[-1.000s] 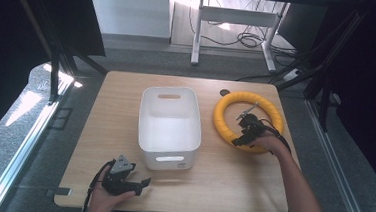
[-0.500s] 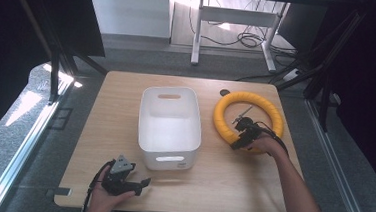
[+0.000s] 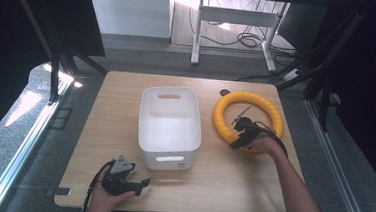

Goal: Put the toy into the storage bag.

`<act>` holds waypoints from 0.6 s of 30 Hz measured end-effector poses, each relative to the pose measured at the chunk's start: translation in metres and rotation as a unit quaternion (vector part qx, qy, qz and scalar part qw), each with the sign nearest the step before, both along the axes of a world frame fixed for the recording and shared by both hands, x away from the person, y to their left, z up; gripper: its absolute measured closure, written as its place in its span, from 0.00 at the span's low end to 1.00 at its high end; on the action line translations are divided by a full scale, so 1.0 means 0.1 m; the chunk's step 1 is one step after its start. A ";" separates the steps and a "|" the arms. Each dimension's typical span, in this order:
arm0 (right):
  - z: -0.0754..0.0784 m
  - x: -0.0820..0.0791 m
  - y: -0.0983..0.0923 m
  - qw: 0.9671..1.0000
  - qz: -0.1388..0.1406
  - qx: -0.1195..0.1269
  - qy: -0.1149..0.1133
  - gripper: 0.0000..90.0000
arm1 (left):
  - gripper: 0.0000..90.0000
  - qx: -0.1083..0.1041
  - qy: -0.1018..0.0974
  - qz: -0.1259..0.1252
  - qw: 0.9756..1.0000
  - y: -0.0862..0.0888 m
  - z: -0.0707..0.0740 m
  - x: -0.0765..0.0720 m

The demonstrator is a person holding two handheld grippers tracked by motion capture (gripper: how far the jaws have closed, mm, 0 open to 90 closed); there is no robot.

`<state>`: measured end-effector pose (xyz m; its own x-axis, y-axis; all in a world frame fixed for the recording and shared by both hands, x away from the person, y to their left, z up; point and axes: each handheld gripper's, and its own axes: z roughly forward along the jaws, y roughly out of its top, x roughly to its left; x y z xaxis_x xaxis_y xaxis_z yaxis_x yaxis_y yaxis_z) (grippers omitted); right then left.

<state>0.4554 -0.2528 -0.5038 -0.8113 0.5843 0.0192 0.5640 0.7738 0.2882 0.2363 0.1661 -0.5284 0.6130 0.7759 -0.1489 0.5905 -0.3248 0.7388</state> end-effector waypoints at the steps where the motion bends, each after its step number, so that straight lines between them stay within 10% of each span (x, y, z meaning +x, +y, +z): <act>1: 0.00 0.00 0.00 1.000 0.002 0.004 0.001 0.55 | 0.22 0.000 0.000 0.000 1.000 0.00 0.00 0.00; 13: 0.31 -0.01 -0.04 0.994 -0.015 0.111 -0.008 0.57 | 0.22 0.000 -0.001 0.001 1.000 0.01 0.00 0.00; 18: 0.50 -0.02 -0.11 0.984 -0.028 0.176 -0.014 0.57 | 0.22 0.001 0.000 0.001 1.000 0.01 0.00 0.00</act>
<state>0.4539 -0.2634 -0.4543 -0.7813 0.5893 0.2056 0.5906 0.5914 0.5491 0.2366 0.1670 -0.5284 0.6113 0.7775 -0.1475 0.5910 -0.3246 0.7385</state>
